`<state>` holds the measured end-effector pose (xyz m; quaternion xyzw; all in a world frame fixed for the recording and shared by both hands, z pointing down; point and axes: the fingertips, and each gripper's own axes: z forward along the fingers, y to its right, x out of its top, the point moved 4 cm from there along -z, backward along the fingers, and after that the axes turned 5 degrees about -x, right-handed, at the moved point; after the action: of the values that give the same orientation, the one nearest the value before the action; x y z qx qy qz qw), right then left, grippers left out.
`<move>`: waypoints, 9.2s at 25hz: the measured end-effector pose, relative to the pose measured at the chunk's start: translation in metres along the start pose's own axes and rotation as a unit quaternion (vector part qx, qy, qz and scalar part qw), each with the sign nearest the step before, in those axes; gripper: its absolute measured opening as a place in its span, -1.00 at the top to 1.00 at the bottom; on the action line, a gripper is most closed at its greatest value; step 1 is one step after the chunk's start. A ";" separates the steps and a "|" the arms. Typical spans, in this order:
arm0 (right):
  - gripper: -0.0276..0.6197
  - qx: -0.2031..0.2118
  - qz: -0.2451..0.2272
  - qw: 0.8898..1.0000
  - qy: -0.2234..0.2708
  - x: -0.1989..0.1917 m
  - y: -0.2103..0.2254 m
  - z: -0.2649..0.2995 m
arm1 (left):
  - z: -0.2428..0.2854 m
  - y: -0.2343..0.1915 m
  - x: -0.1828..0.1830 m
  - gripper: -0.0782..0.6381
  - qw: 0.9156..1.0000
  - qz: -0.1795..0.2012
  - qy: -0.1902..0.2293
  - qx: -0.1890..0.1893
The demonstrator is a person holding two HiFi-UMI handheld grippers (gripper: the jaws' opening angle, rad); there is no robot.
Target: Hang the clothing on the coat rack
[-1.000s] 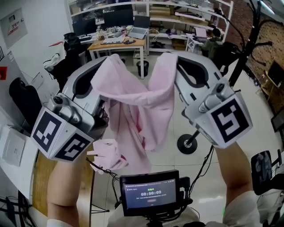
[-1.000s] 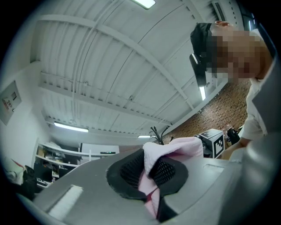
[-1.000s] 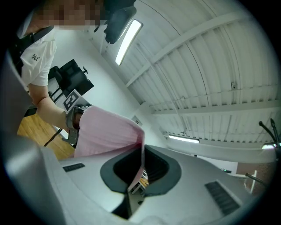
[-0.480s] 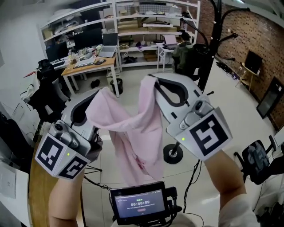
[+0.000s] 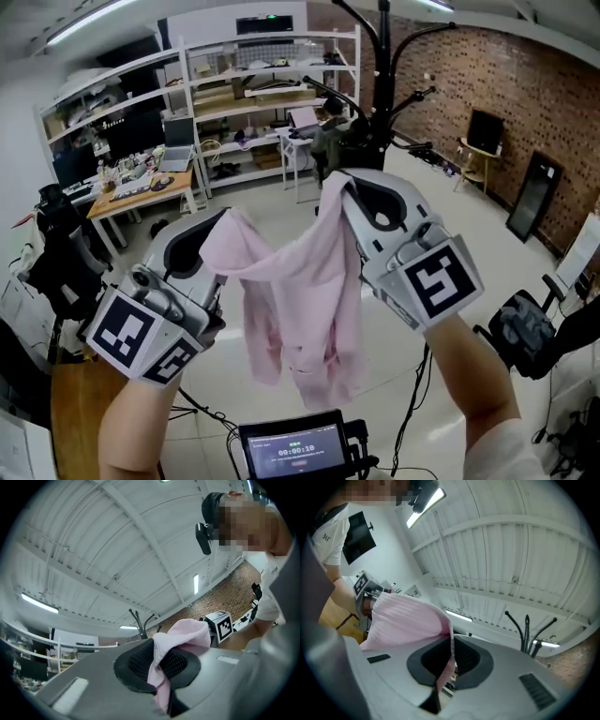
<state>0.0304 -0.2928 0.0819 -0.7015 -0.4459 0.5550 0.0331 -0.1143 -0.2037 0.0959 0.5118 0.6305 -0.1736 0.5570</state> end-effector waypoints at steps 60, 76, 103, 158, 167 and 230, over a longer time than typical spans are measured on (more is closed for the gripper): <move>0.89 -0.281 -0.081 0.939 -0.184 -0.042 0.367 -0.022 | 0.364 -0.099 0.063 0.73 0.995 0.094 -0.038 -0.009; 0.89 -0.210 -0.066 0.927 -0.302 -0.172 0.330 -0.027 | 0.371 -0.086 -0.060 0.73 0.983 0.105 -0.148 -0.034; 0.90 -0.133 -0.021 0.973 -0.186 -0.167 0.160 -0.061 | 0.252 0.034 -0.126 0.68 0.996 -0.047 -0.018 -0.080; 0.74 -0.220 0.174 0.940 -0.193 -0.162 0.066 -0.191 | 0.108 0.122 -0.172 0.77 0.961 -0.254 -0.064 -0.084; 0.74 -0.185 0.206 0.939 -0.204 -0.173 0.041 -0.215 | 0.101 0.145 -0.181 0.77 0.956 -0.275 -0.081 -0.060; 0.91 -0.207 0.226 0.904 -0.299 -0.109 -0.129 -0.285 | -0.045 0.213 -0.173 0.77 0.913 -0.354 -0.131 -0.157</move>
<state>0.1860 -0.1602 0.3419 -0.5753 -0.3697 0.6264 -0.3741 0.0156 -0.1576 0.3369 0.1336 0.7106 -0.3240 0.6101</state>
